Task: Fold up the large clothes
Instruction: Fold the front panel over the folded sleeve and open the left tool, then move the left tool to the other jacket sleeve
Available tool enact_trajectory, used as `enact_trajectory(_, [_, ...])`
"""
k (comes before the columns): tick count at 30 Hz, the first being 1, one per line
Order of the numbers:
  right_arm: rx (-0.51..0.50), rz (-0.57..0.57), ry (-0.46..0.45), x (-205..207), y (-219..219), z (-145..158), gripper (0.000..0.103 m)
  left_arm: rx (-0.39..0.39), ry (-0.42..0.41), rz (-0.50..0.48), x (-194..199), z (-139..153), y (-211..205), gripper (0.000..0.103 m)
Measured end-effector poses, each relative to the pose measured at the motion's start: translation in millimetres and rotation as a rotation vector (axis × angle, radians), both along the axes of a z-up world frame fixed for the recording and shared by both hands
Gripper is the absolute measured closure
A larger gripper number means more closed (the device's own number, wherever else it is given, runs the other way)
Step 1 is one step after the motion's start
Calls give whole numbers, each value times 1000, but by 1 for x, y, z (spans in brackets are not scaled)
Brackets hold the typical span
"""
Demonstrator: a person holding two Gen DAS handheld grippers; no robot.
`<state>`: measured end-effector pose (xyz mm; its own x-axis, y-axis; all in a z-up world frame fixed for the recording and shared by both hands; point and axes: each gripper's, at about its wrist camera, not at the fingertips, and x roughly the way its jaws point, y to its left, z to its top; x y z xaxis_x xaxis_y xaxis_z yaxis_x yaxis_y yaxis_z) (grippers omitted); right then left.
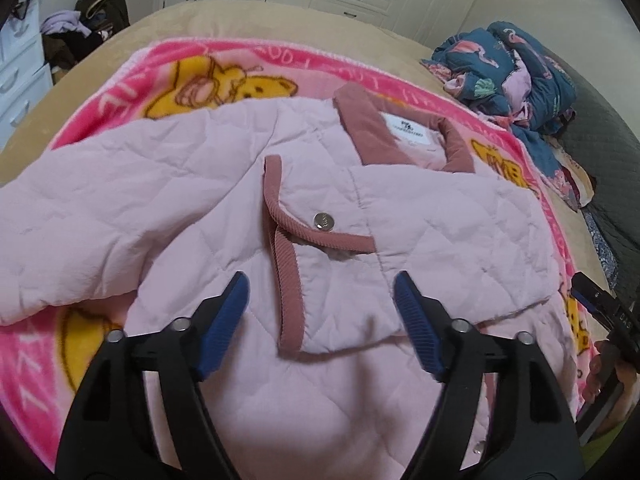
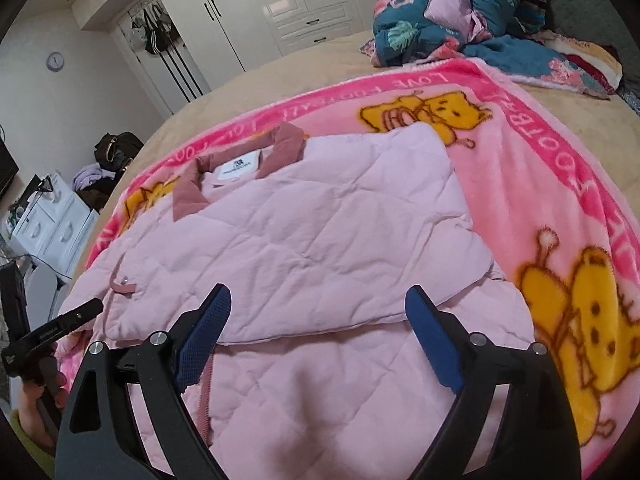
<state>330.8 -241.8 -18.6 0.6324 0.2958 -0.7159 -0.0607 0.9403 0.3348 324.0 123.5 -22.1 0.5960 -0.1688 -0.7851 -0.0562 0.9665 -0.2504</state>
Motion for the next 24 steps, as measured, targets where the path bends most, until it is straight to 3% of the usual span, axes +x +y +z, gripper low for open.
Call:
enact_trajectory(5, [6, 4, -20, -8, 3, 14, 15, 21, -42, 7, -14, 20, -1, 9])
enact_trajectory(17, [2, 23, -70, -22, 18, 41, 15, 49, -75, 51, -42, 48, 13, 9])
enact_trajectory(19, [-4, 28, -78, -24, 23, 45, 4, 59, -73, 80, -47, 50, 20, 9])
enact_trajectory(24, [7, 20, -104, -27, 32, 53, 4, 53, -69, 158, -60, 53, 47, 9])
